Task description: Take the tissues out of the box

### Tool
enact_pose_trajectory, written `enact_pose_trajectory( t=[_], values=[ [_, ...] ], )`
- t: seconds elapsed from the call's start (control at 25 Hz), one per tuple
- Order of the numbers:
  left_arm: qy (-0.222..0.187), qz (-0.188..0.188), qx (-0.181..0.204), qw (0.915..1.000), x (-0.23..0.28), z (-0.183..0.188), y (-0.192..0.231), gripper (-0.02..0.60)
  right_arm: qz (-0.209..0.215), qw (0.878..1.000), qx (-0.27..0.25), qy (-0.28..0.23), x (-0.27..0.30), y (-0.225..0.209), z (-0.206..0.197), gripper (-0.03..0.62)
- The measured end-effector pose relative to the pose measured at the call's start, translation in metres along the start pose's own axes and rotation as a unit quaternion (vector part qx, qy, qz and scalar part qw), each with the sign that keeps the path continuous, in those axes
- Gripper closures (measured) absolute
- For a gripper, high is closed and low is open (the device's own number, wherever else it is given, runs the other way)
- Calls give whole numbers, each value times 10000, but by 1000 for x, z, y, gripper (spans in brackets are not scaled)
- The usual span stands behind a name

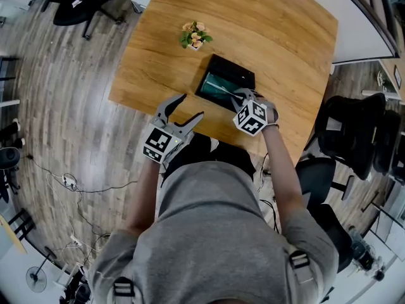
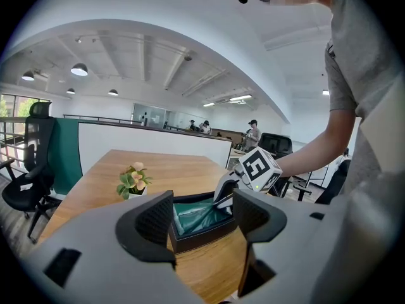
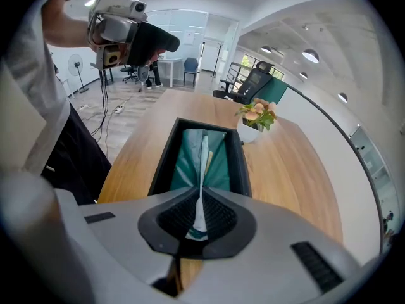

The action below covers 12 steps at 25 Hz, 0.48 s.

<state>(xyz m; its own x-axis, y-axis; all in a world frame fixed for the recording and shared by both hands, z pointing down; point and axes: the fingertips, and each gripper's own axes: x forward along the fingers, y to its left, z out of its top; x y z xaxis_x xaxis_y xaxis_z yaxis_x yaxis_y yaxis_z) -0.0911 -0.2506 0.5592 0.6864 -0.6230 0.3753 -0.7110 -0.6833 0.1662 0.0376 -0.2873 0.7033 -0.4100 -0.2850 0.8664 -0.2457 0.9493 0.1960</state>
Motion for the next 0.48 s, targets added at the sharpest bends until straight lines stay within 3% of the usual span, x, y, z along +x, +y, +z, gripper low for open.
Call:
enact_pose_trajectory(
  t=[0.48],
  values=[
    [-54, -110, 143, 9998, -5, 7, -7, 275, -325, 9992, 196, -151, -23, 1, 3, 577]
  ],
)
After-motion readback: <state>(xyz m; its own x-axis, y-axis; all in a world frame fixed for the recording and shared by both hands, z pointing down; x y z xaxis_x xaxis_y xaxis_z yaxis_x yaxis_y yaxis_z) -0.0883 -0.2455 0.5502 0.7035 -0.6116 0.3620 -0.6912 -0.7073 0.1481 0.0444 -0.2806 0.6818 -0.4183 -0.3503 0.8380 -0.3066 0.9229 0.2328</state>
